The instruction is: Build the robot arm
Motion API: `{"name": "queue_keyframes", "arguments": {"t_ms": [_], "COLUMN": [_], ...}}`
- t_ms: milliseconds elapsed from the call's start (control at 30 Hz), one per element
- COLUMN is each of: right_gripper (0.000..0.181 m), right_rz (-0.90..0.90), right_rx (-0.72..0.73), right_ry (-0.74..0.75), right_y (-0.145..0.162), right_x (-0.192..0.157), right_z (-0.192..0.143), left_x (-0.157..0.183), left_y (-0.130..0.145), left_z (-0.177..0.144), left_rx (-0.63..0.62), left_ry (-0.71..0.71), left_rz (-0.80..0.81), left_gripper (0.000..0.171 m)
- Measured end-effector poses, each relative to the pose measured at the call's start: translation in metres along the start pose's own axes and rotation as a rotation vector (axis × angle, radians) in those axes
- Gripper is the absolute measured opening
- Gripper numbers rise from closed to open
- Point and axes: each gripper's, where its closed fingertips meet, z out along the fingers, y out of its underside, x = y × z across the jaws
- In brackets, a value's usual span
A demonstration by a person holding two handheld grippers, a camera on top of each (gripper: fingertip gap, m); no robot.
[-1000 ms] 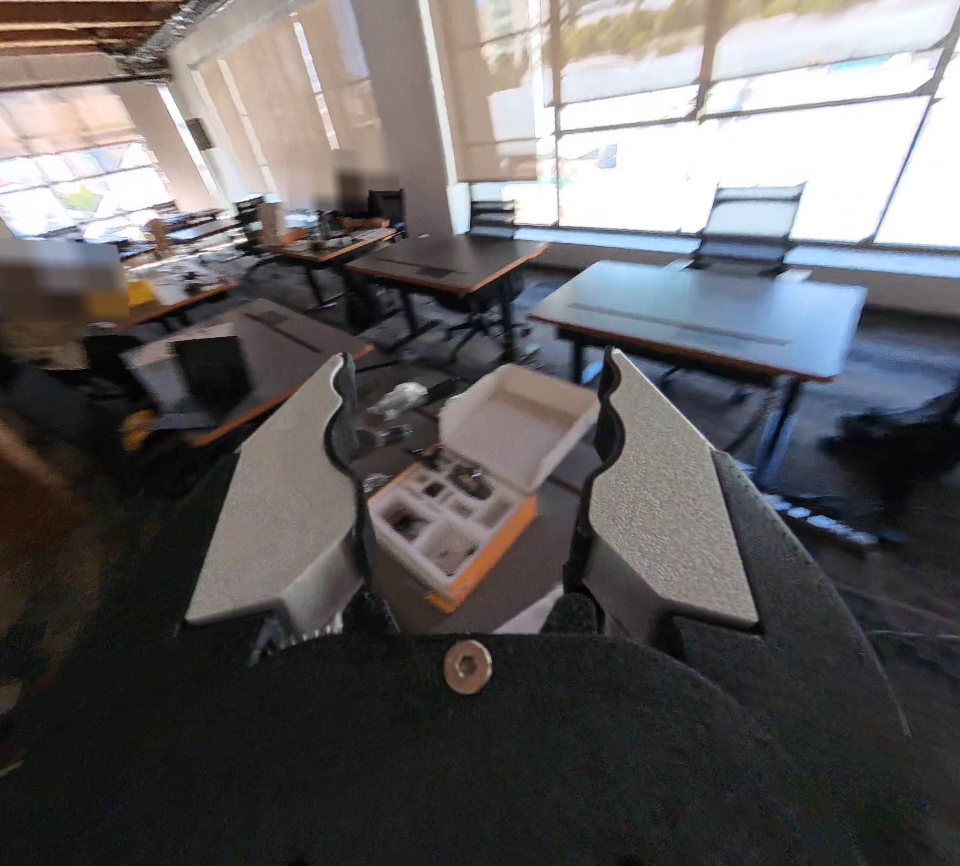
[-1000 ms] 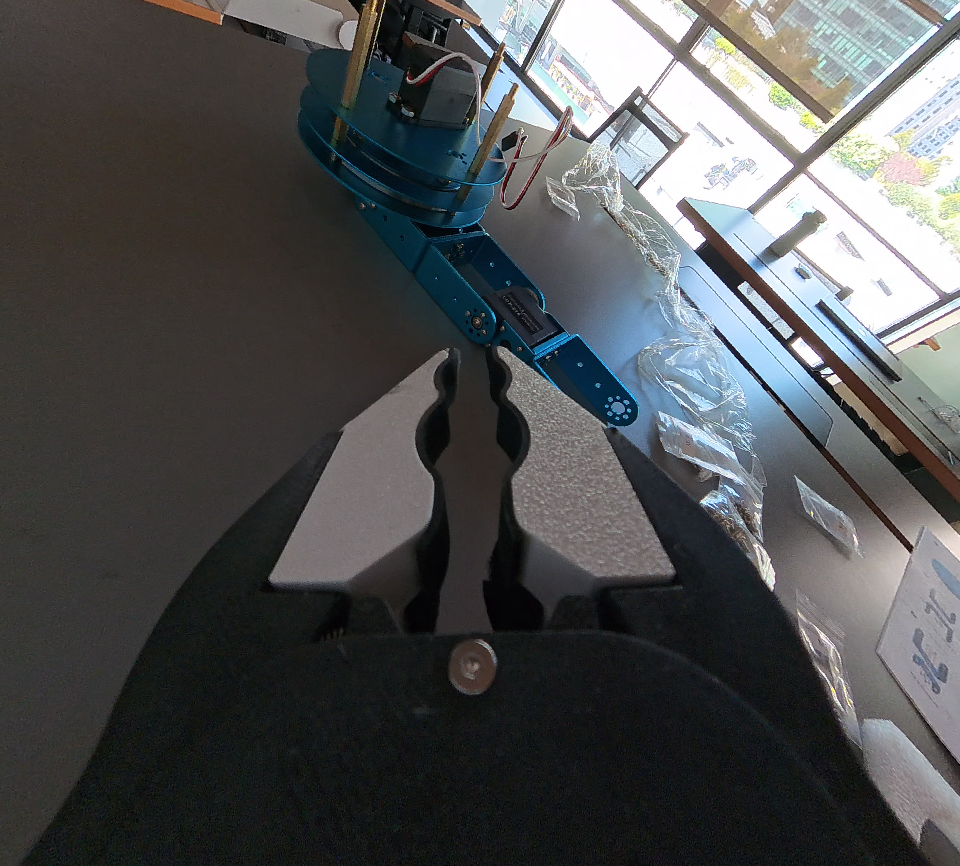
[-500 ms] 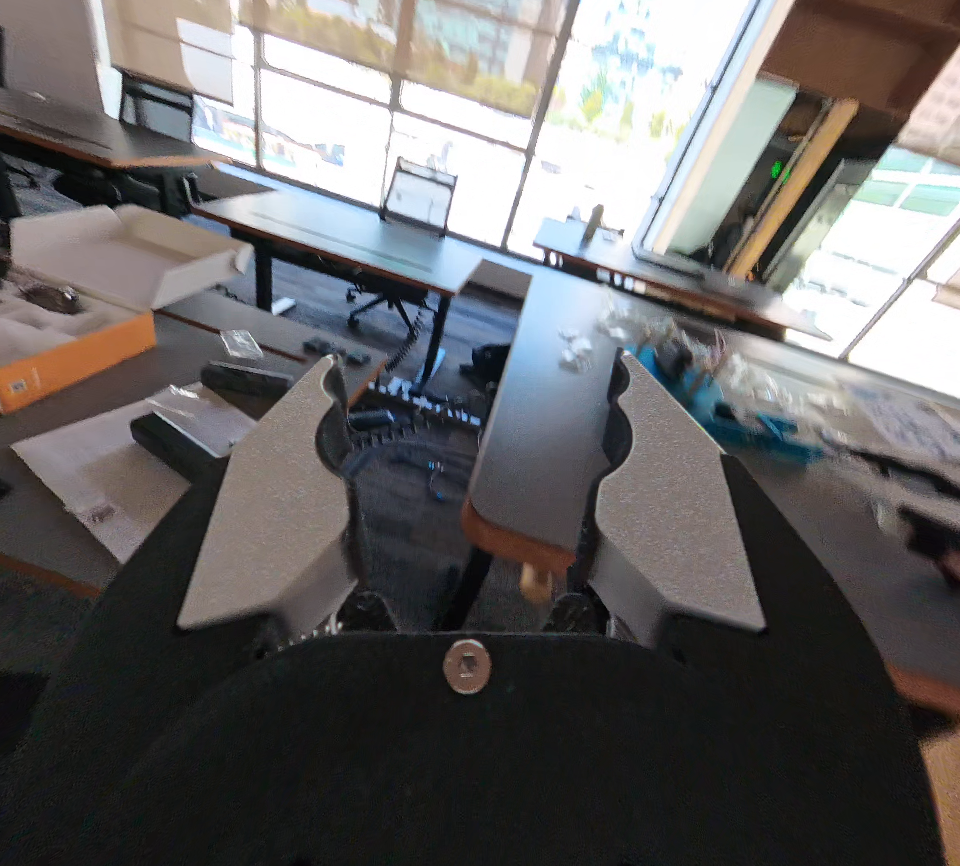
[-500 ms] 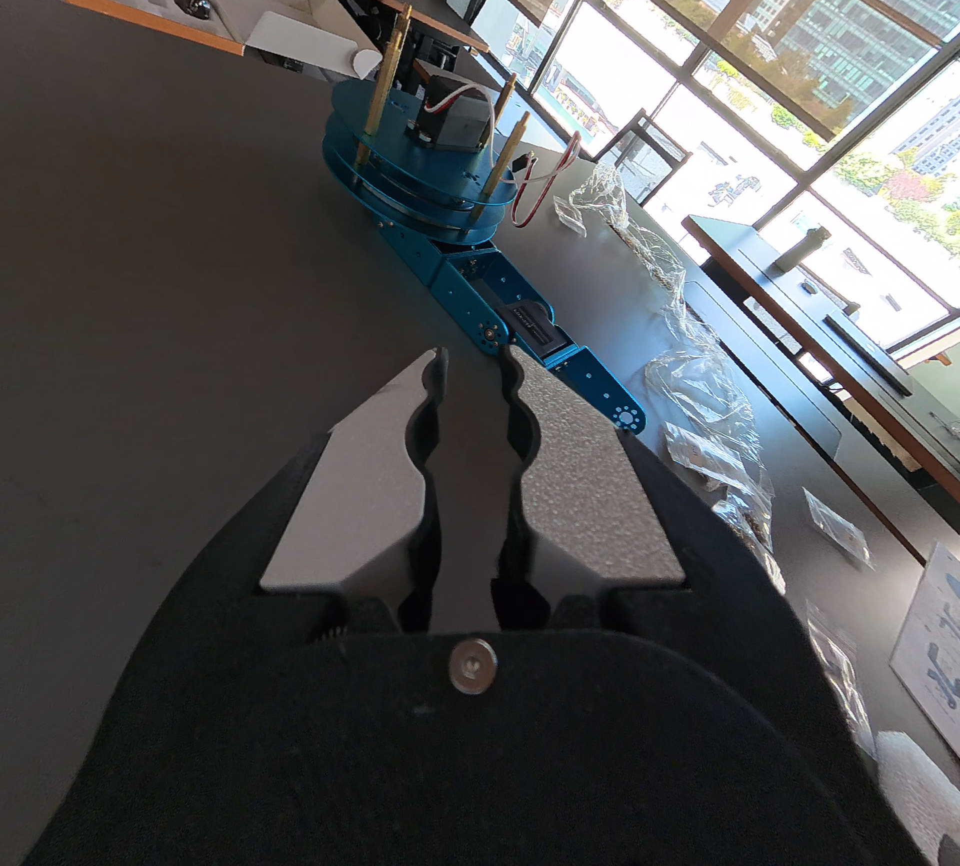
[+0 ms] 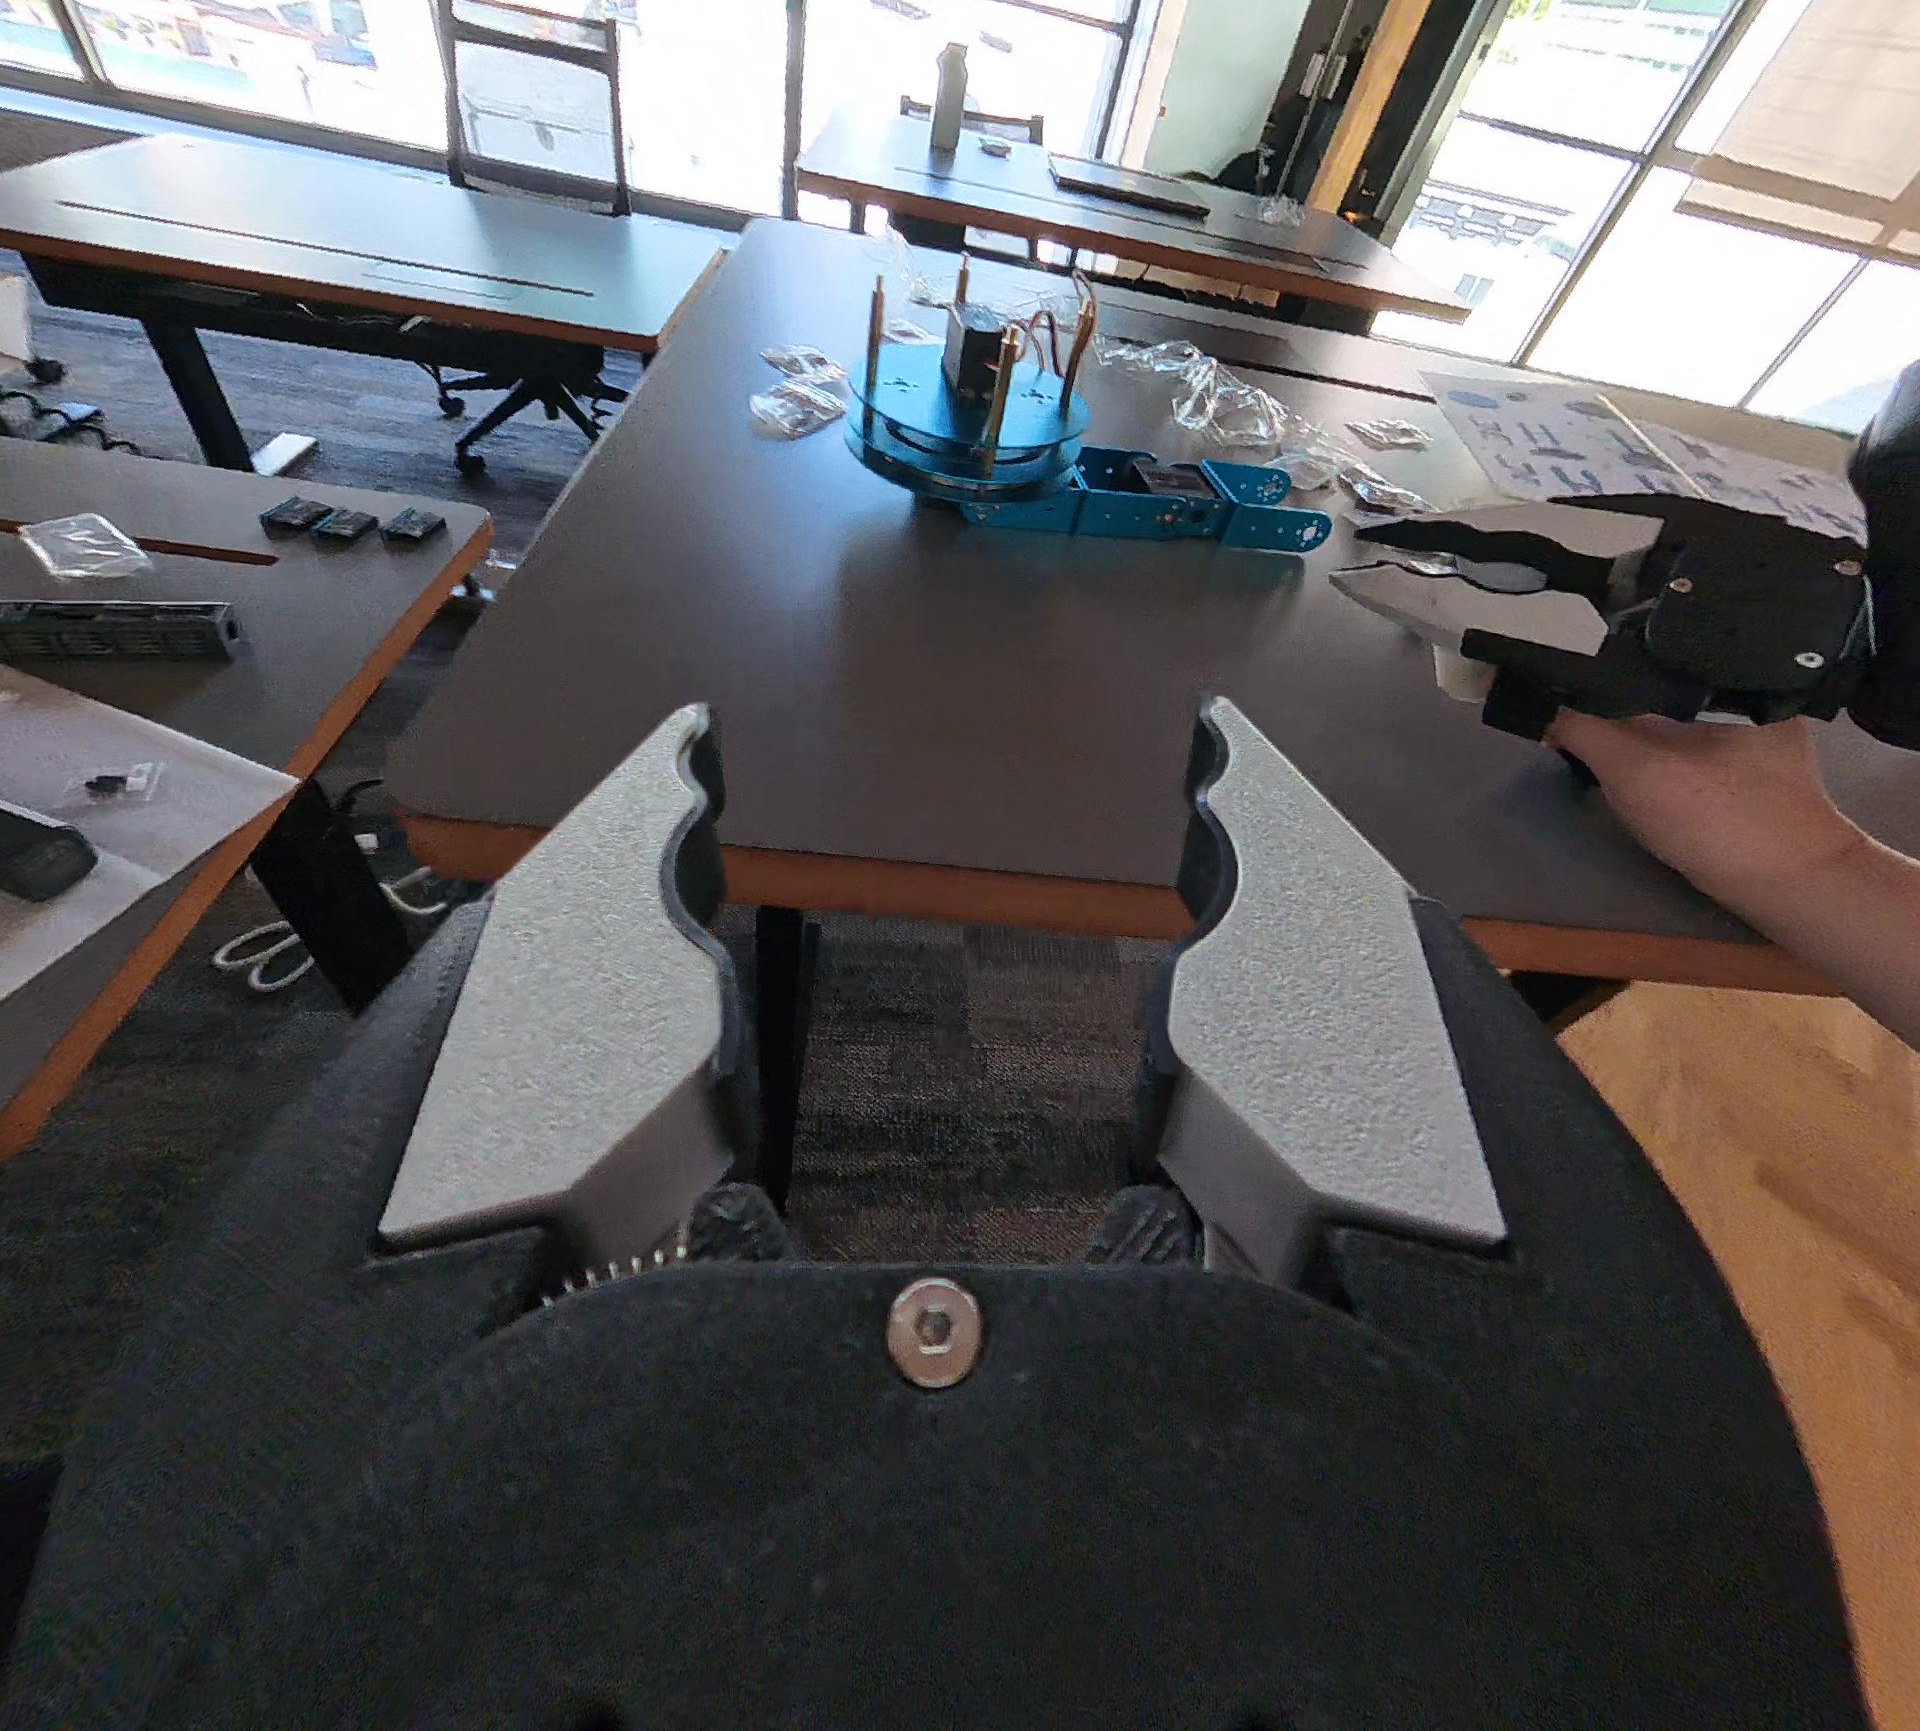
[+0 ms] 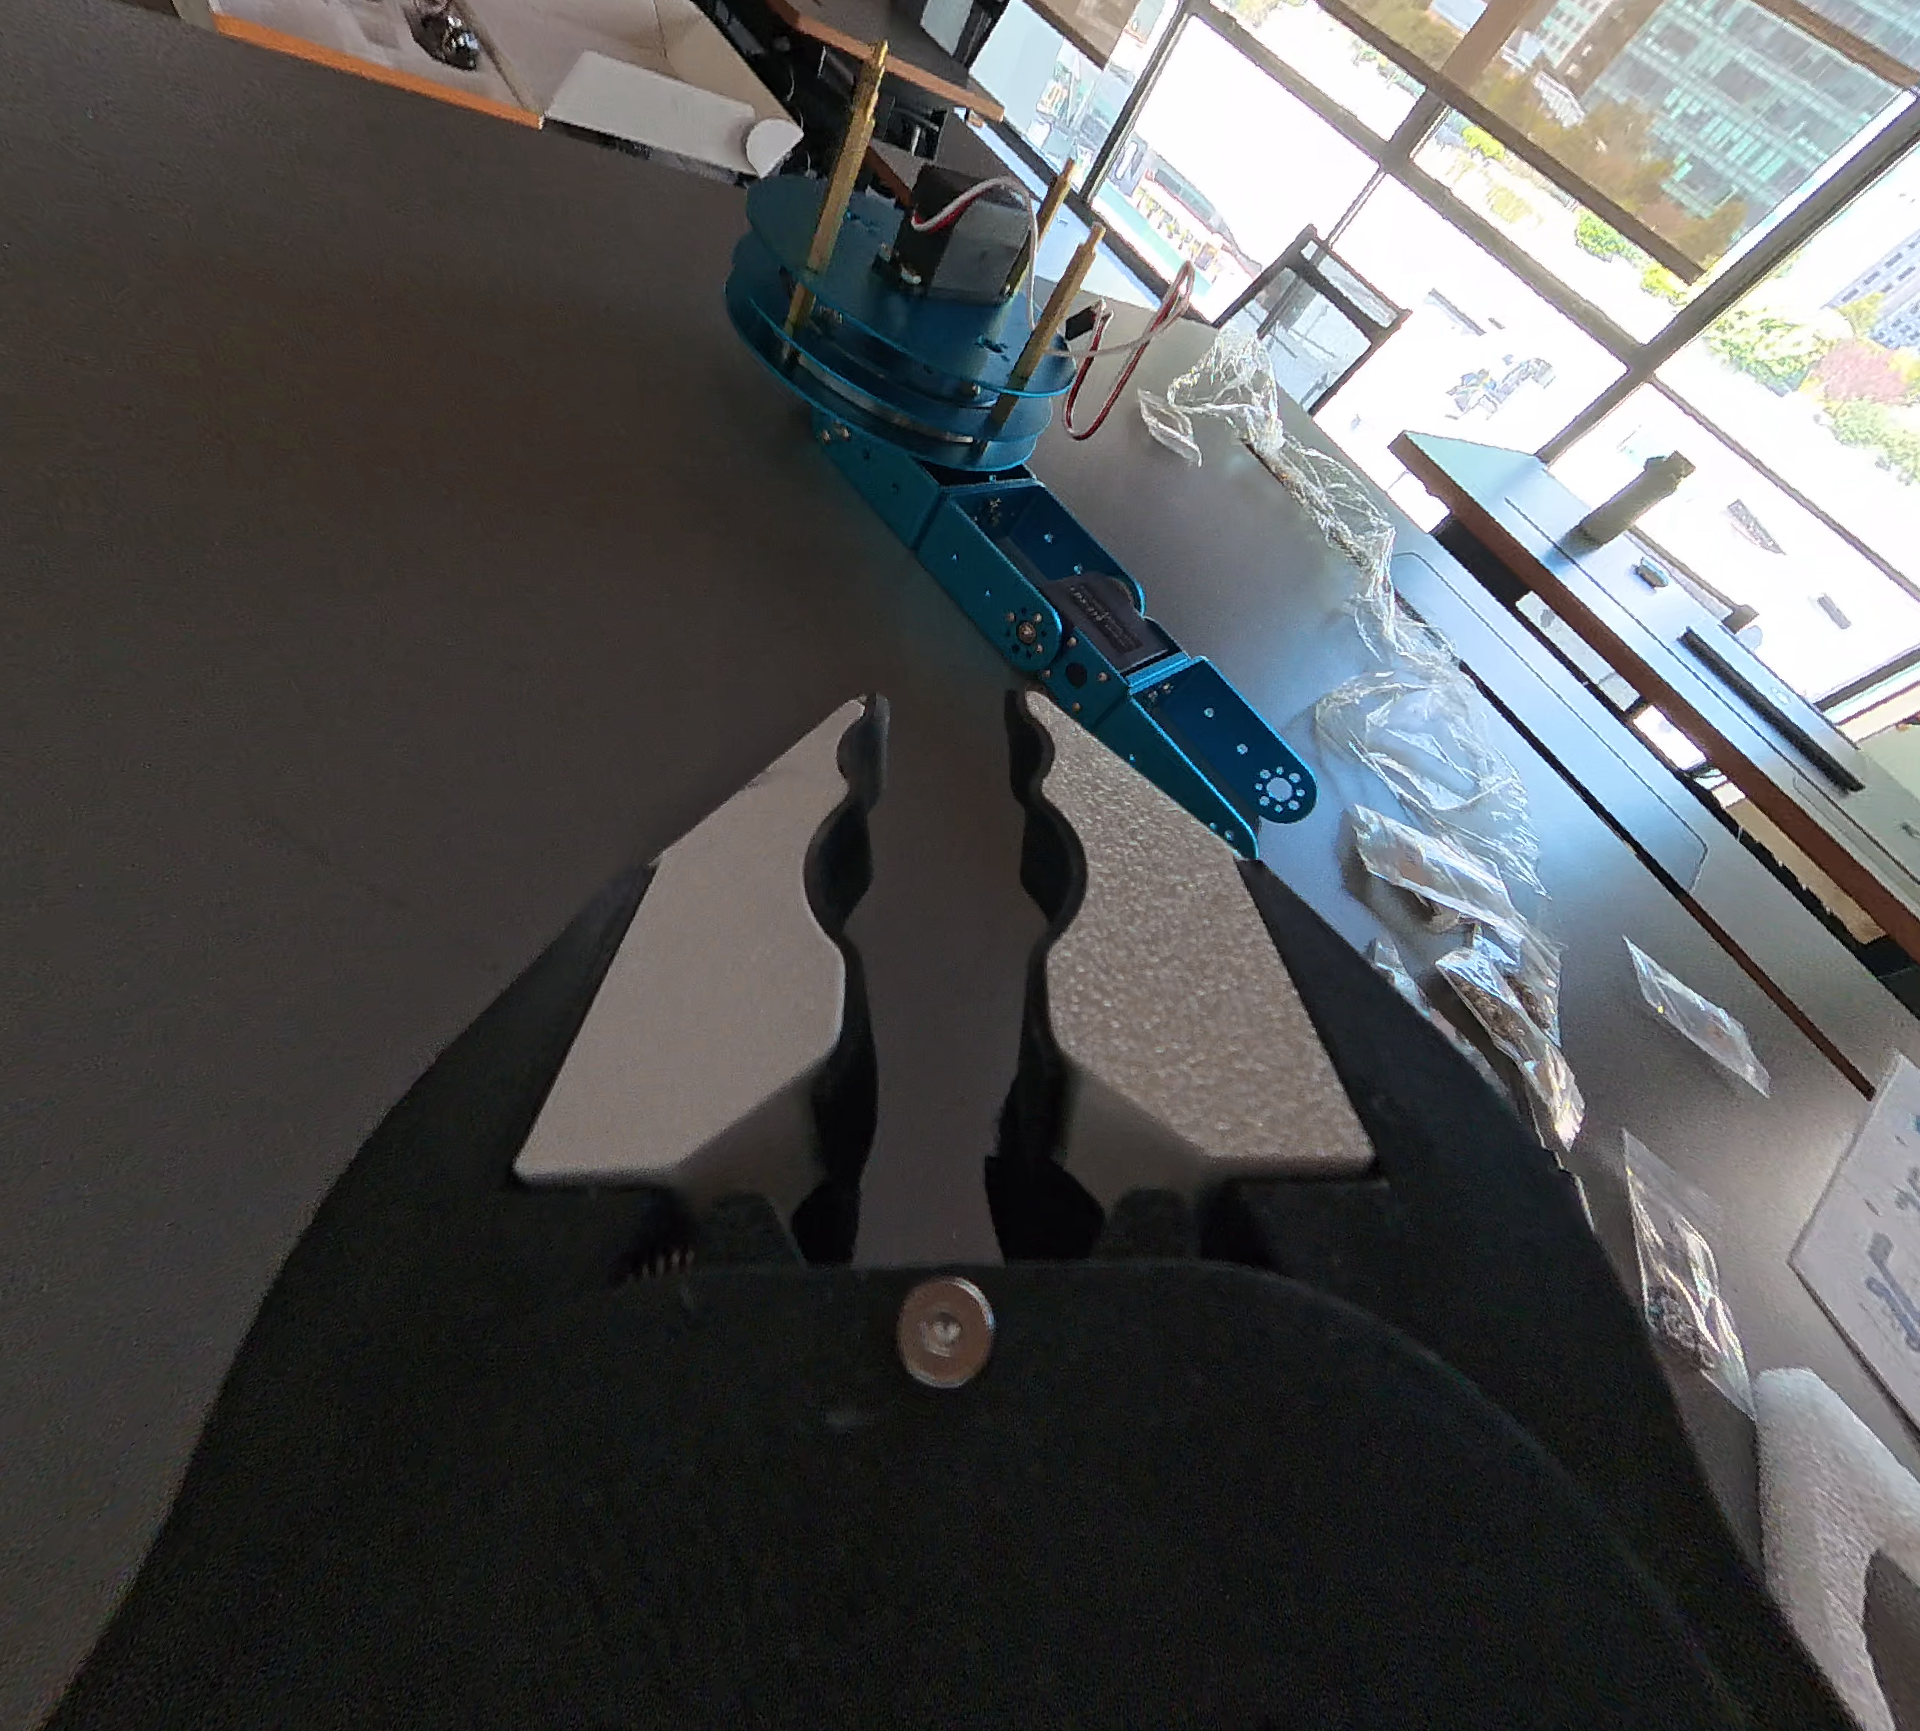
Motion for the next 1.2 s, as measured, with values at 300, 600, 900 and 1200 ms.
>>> {"name": "queue_keyframes", "arguments": {"t_ms": [300,600,900,1200], "right_gripper": [0.025,0.031,0.02,0.003], "right_rz": [0.009,-0.027,-0.055,-0.061], "right_rx": [0.027,-0.214,-0.309,-0.379], "right_ry": [-0.055,-0.304,-0.575,-0.876], "right_y": [0.001,0.05,0.075,0.078], "right_x": [0.011,0.071,0.061,0.053], "right_z": [0.006,0.048,0.061,0.052], "left_x": [0.007,-0.017,-0.006,0.02], "left_y": [0.008,0.007,0.007,0.014], "left_z": [0.075,0.143,0.171,0.159], "left_rx": [-0.065,-0.118,-0.13,-0.155], "left_ry": [0.142,0.248,0.241,0.213], "left_rz": [0.073,0.139,0.131,0.106], "left_gripper": [0.085,0.083,0.082,0.082]}}
